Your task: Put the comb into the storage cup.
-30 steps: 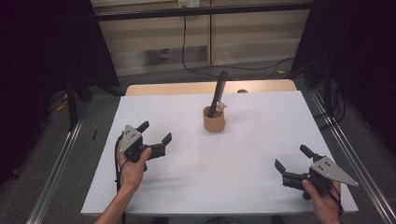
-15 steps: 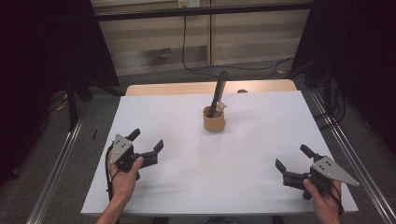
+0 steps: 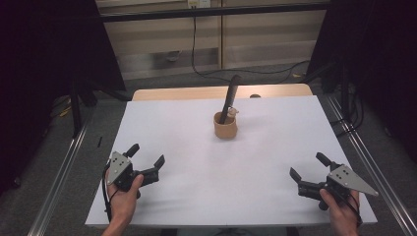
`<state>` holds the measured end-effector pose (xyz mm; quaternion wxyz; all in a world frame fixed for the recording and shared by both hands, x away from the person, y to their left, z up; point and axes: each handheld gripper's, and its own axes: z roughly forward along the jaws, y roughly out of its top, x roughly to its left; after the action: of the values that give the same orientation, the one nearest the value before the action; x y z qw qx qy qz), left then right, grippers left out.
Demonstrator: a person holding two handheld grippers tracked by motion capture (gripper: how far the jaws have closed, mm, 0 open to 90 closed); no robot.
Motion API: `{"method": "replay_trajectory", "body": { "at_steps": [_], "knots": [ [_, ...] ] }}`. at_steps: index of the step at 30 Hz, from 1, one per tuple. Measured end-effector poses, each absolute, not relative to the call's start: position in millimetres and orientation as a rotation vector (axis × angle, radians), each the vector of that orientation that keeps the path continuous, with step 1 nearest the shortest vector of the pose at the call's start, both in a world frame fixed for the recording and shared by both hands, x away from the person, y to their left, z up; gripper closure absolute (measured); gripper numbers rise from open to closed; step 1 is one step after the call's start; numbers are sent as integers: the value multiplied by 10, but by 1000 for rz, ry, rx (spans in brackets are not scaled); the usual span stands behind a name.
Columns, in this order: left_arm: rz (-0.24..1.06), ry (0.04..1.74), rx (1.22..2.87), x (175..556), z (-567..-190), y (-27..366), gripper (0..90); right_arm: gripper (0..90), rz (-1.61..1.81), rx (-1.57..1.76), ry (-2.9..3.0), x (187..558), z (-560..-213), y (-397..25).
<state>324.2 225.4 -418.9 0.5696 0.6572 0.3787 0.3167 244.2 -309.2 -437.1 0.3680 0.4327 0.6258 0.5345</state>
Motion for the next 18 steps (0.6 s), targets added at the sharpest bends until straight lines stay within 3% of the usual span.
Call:
{"method": "replay_trajectory", "body": {
  "at_steps": [18],
  "knots": [
    [702,946,1556,2870,-4326,2387,34,0,1376,1119,1604,2437,-4373,-3096]
  ]
}}
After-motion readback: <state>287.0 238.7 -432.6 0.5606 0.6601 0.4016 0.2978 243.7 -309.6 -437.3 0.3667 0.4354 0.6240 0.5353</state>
